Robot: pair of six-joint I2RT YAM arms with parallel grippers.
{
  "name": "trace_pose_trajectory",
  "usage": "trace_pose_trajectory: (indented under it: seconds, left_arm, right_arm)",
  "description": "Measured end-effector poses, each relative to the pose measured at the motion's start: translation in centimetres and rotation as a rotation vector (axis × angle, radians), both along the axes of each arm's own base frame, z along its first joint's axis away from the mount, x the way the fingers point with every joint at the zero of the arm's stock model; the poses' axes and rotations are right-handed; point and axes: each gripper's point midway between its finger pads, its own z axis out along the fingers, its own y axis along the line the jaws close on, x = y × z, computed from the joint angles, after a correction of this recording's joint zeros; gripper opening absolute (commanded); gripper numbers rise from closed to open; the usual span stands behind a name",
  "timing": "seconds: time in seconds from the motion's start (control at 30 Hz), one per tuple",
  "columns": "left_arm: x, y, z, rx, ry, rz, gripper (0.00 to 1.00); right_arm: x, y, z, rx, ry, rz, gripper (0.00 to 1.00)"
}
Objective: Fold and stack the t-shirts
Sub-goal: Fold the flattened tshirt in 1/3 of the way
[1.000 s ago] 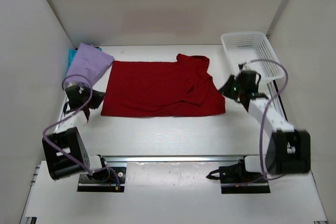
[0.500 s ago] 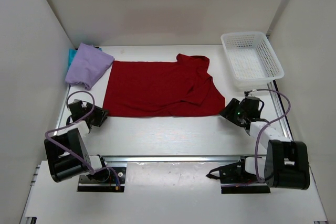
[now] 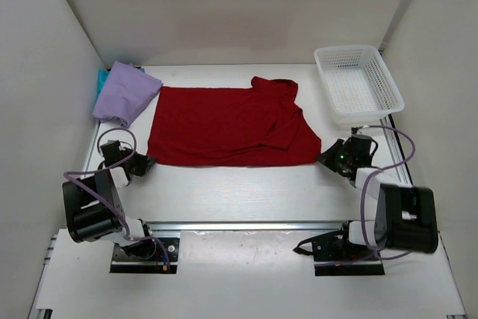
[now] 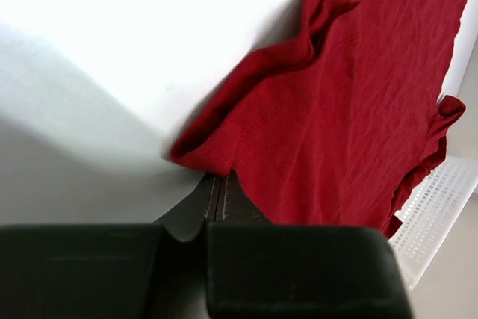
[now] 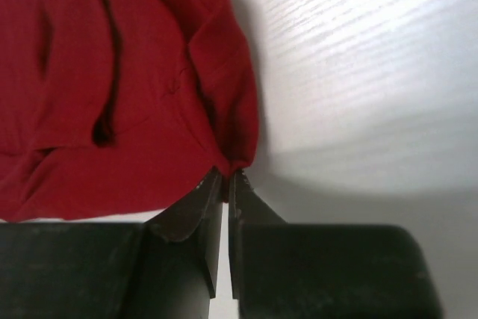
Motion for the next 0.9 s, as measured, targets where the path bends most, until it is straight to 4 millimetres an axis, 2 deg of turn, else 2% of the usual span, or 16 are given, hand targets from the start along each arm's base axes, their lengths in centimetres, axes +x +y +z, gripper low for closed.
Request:
trace_pose_trajectory:
  seconds: [0.1,0.17,0.27,0.37,0.43,0.47,0.53,0.6,0.63,0.67,0.7,0.73,0.77,0.8,0.87,0.9]
  left_arm:
    - [-1.4,0.2,0.6,-0.003,0.000,0.023,0.00]
    - [-2.6,0.0,1.1,0.007,-0.009,0.027,0.00]
    - [-5.0,-0.9,1.9,0.027,-0.034,0.017,0.00]
    - [-6.9,-1.5,1.8,0.048,0.001,0.003,0.00]
    - [-7.9,-1.5,1.2,0.058,0.042,-0.002,0.10]
    - [-8.4,-1.5,0.8,0.059,0.068,-0.005,0.19]
    - [-9.6,-1.0,0.0,0.056,0.121,0.007,0.25]
    - [-10.2,-0.6,-0.2,0.043,0.156,0.021,0.46]
    - [-10.1,-0.3,0.1,0.058,0.159,0.020,0.55]
    - [-9.8,-0.1,0.6,0.073,0.161,0.015,0.60]
    - [-9.6,0.0,0.9,0.082,0.163,0.004,0.66]
    - [-9.4,0.1,1.4,0.095,0.165,-0.007,0.72]
    - [-9.1,0.0,1.9,0.106,0.163,-0.023,0.73]
    - [-8.8,-0.1,2.4,0.111,0.160,-0.037,0.73]
    - [-7.9,-0.5,3.6,0.132,0.133,-0.075,0.63]
    - [-7.2,-1.0,4.4,0.148,0.097,-0.105,0.60]
  right_arm:
    - [-1.3,-0.7,2.0,-0.005,-0.071,-0.037,0.00]
    - [-2.5,-1.1,2.6,0.003,-0.096,-0.062,0.00]
    - [-5.4,-1.8,2.5,0.008,-0.107,-0.112,0.00]
    - [-7.6,-1.9,1.9,0.018,-0.086,-0.157,0.01]
    - [-8.4,-1.6,1.7,0.025,-0.068,-0.172,0.00]
    - [-8.6,-1.6,1.7,0.023,-0.065,-0.182,0.00]
    - [-9.1,-1.8,1.7,0.026,-0.050,-0.205,0.00]
    - [-9.4,-2.0,1.6,0.025,-0.028,-0.230,0.14]
    - [-9.5,-2.0,1.6,0.024,-0.023,-0.238,0.28]
    - [-9.7,-1.9,1.5,0.024,-0.017,-0.245,0.42]
    - [-10.0,-1.9,1.4,0.019,-0.009,-0.246,0.49]
    - [-10.2,-1.7,1.4,0.012,-0.004,-0.241,0.61]
    - [-10.4,-1.6,1.6,0.003,-0.003,-0.237,0.68]
    - [-10.4,-1.6,2.1,-0.015,-0.011,-0.227,0.68]
    - [-10.0,-1.7,4.1,-0.054,-0.044,-0.202,0.52]
    - [-9.4,-1.6,5.7,-0.070,-0.079,-0.180,0.34]
